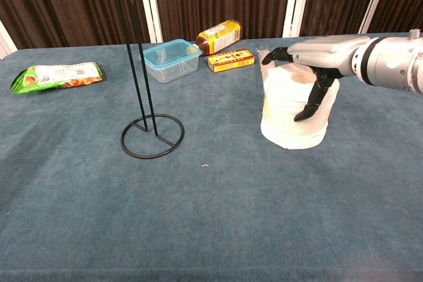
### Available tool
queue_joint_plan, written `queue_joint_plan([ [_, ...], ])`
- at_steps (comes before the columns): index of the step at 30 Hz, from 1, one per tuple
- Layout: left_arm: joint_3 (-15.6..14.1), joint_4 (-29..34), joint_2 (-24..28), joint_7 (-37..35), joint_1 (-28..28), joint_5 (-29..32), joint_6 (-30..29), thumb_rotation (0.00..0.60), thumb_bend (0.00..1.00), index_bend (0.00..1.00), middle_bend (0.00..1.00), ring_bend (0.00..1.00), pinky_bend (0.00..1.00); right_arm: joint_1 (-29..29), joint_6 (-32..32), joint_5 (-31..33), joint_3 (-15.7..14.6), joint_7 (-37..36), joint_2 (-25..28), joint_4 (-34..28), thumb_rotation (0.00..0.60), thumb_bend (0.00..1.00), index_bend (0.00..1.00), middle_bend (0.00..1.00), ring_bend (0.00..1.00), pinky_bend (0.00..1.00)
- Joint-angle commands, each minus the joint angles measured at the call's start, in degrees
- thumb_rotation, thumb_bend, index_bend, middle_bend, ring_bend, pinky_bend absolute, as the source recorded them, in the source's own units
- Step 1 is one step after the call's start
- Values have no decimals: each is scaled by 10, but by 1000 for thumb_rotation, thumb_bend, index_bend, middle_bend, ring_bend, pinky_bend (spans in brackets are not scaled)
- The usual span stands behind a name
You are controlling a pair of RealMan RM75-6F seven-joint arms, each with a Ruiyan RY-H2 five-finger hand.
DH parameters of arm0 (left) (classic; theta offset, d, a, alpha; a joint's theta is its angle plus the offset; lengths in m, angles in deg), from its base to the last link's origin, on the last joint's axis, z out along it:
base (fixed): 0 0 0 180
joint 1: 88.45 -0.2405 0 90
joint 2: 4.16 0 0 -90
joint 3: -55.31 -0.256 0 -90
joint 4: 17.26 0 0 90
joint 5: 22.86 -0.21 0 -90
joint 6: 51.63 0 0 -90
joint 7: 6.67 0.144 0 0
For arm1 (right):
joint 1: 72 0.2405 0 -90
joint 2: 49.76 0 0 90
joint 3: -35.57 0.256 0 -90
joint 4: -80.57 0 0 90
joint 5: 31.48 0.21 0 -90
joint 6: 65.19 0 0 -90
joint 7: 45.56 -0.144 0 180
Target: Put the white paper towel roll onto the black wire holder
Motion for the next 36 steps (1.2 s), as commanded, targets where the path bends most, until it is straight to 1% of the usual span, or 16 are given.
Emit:
queue_joint_plan([
  [1,0,1,1,0,-1,-2,-4,600,365,0,0,0,58,-8,23,-38,-5,-23,-10,15,600,193,627,479,467,578],
  [2,-1,1,1,0,-1,-4,-5,600,365,0,0,0,58,-10,25,-44,-6,-30,-10,15,600,215,684,553,557,645],
  [3,-2,1,2,0,-2,-5,-6,600,366,0,0,0,58,-11,27,-47,-7,-33,-10,15,600,230,722,594,608,681],
  [5,-1,1,1,0,-2,-5,-8,600,367,0,0,0,56,-12,24,-45,-11,-33,-7,16,600,255,779,644,657,725],
  [9,-2,2,2,-1,-4,-8,-14,600,364,0,0,0,55,-13,15,-32,-9,-46,1,13,600,280,811,667,672,735],
  [13,-3,3,4,-4,-6,-10,-19,600,365,0,0,0,56,-25,36,-63,-3,-75,20,-11,600,294,817,678,687,737],
  [17,0,3,5,-5,-4,-5,-15,600,365,0,0,0,56,-38,67,-94,12,-96,68,-65,600,294,822,685,689,737],
  [21,-4,5,6,-8,-5,-7,-14,600,365,0,0,0,56,-38,86,-91,30,-79,115,-128,600,294,822,685,689,737],
  [26,-4,3,4,-11,-1,-5,-7,600,364,0,0,0,56,-19,112,-66,69,-28,176,-231,600,294,822,685,689,737],
  [29,-4,2,3,-11,-1,-4,-5,600,364,0,0,0,56,10,133,-22,117,1,206,-291,600,294,822,685,689,737],
  [31,-4,0,3,-13,-1,-6,-7,600,364,0,0,0,56,35,142,14,145,22,216,-311,600,294,822,685,689,737],
  [32,-5,-2,3,-15,-3,-8,-11,600,363,0,0,0,56,54,147,41,162,36,219,-320,600,294,822,685,689,737],
  [35,-1,-9,1,-22,-1,-7,-12,600,364,0,0,0,55,113,158,118,202,67,210,-324,600,294,821,685,689,737],
  [36,1,-11,0,-23,-1,-4,-12,600,365,0,0,0,55,134,162,138,209,82,205,-321,600,294,821,685,689,737],
])
